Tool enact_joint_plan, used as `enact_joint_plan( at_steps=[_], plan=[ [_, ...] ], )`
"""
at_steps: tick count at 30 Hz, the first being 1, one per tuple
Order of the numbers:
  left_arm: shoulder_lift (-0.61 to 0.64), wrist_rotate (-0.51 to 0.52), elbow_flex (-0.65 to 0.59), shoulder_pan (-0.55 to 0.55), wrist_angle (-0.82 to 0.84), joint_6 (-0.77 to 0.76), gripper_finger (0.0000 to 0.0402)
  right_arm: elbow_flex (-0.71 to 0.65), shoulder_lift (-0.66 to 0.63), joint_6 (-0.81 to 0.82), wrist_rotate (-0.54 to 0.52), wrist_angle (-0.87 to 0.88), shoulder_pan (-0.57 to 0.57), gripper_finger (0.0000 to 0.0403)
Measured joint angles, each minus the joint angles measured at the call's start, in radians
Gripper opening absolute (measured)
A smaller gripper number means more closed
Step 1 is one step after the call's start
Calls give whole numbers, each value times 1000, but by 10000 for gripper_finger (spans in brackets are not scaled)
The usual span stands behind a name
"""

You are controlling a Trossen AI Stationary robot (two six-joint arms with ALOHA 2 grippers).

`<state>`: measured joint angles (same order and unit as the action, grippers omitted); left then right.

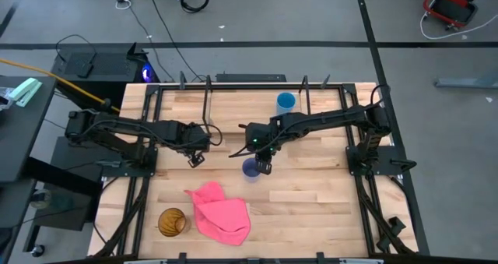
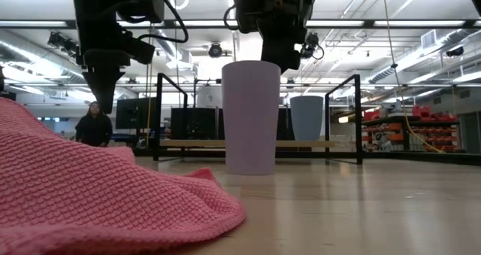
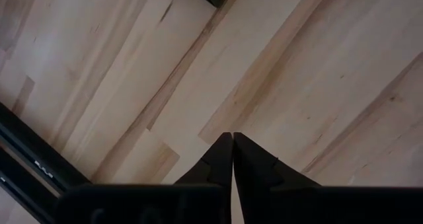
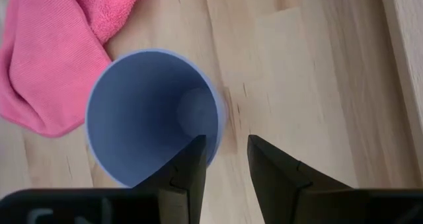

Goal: Stack small to large cups/mugs on shelf
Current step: Put the purple cup on the shelf

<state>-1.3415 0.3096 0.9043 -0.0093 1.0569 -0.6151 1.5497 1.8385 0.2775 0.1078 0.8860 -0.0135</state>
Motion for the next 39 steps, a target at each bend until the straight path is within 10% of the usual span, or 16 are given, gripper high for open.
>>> enact_joint_plan(
  at_steps=[39],
  plan=[
    [0,0,0,0,0,0,21,-35,0,3,-2,-49,-11,86]
  ],
)
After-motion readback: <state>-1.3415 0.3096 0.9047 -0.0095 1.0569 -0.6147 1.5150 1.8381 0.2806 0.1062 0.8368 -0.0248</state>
